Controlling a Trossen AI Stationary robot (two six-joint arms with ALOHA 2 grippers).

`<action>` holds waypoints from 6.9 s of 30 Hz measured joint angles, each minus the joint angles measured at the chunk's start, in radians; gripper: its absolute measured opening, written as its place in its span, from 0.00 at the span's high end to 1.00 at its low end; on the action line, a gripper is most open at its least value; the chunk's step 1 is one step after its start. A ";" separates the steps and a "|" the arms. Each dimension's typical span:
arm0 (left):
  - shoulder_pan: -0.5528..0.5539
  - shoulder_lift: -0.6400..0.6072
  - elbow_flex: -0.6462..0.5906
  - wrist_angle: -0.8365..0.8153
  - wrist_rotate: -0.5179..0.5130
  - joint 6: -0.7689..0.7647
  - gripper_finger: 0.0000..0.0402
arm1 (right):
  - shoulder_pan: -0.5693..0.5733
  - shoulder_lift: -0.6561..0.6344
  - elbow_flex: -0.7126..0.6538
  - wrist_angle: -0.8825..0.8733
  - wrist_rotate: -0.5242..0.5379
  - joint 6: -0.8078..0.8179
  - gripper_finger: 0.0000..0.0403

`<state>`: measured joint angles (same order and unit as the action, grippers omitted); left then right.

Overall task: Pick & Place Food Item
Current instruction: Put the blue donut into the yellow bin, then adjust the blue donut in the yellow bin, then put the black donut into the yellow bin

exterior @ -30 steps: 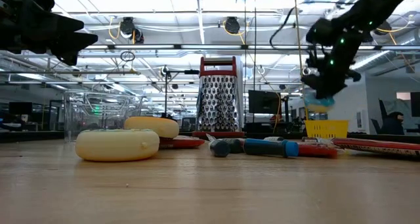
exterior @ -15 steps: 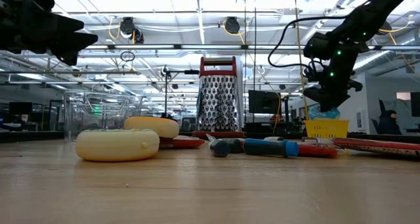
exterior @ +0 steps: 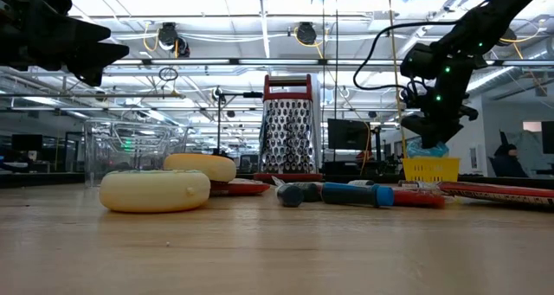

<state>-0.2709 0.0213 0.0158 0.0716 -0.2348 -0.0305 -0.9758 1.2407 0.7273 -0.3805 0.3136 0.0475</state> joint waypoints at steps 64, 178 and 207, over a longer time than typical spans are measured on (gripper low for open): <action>0.000 0.000 0.000 0.000 0.000 0.000 0.48 | 0.001 0.170 0.000 0.130 -0.075 -0.088 0.70; 0.000 0.000 0.000 0.000 0.000 0.000 0.48 | 0.991 0.202 -0.001 0.777 -0.547 0.081 0.43; 0.000 0.000 0.000 0.006 0.000 0.000 0.48 | 1.010 -0.316 -0.085 0.310 -0.465 0.057 0.43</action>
<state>-0.2707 0.0214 0.0158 0.0776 -0.2348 -0.0303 0.0338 0.9247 0.6423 -0.0704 -0.1516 0.1041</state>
